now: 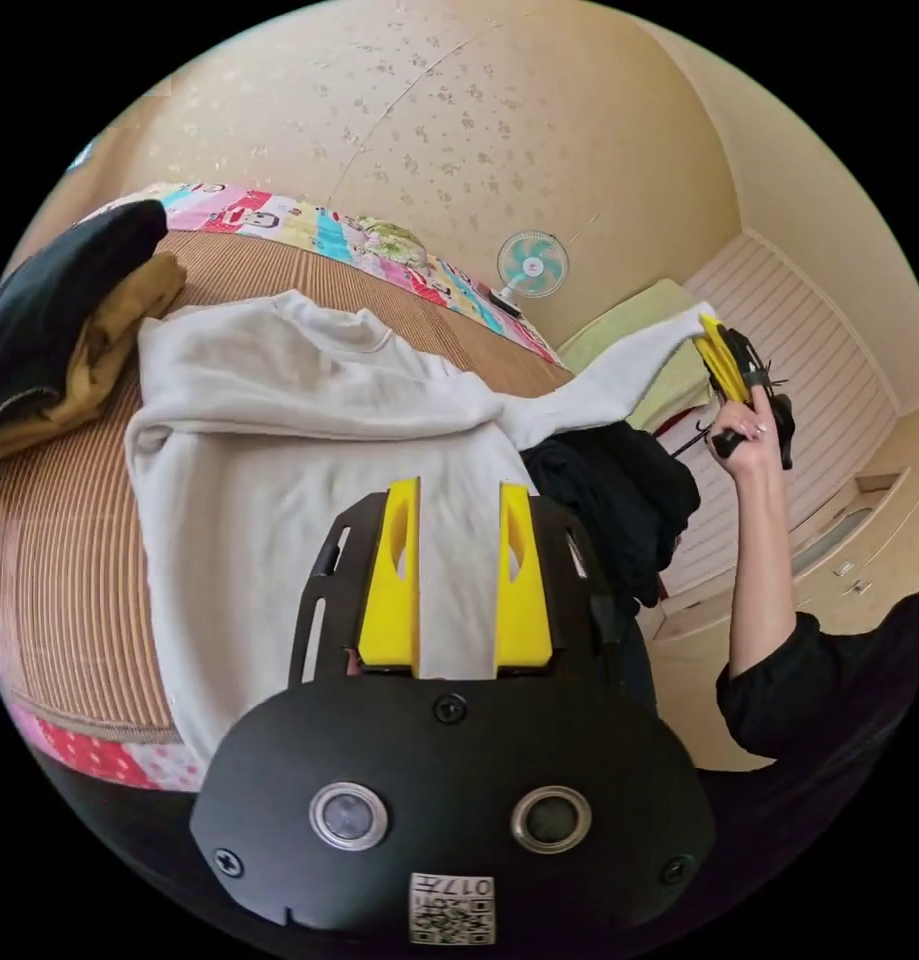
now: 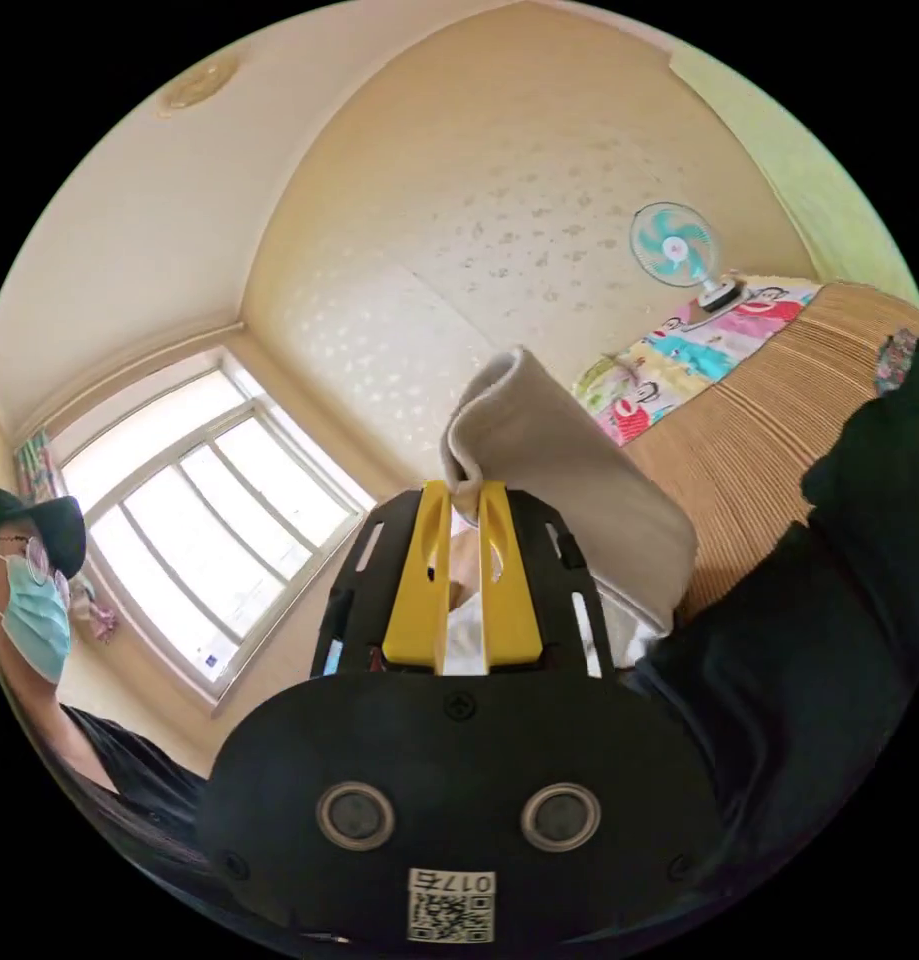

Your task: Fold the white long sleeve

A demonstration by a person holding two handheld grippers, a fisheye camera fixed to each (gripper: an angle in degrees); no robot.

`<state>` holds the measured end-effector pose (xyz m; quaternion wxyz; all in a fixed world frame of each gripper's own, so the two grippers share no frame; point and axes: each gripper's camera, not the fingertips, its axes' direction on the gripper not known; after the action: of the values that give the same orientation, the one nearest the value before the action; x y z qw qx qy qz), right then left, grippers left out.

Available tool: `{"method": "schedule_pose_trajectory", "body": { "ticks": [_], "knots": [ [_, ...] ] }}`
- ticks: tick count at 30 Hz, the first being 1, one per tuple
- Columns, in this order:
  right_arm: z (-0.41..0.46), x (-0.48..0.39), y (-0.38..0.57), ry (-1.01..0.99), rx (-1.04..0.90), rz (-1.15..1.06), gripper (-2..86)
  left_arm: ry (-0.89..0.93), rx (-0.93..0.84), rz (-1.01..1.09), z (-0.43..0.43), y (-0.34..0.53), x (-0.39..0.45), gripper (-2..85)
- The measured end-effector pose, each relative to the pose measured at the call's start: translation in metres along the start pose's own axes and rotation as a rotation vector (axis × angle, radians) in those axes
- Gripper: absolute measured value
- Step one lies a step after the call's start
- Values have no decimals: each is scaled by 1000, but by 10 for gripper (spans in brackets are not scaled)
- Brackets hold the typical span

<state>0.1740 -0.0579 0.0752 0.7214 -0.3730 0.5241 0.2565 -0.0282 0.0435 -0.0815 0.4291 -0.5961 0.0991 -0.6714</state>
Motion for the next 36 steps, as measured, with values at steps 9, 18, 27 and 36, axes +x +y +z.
{"method": "schedule_pose_trajectory", "body": {
  "ticks": [9,18,27,36],
  "knots": [
    [282,-61,132,-283,-716,80,83,-182,40,-226,-101,65,-46,115],
    [120,-43,170,616,-700,-134,58,-401,-268,19,24,-5,5,44],
    [250,-30,130,948,-731,-282,27,-557,-279,56,117,-145,-9,18],
    [182,-55,65,689,-638,-145,46,-443,-40,-30,-6,-136,-20,75]
  ]
}}
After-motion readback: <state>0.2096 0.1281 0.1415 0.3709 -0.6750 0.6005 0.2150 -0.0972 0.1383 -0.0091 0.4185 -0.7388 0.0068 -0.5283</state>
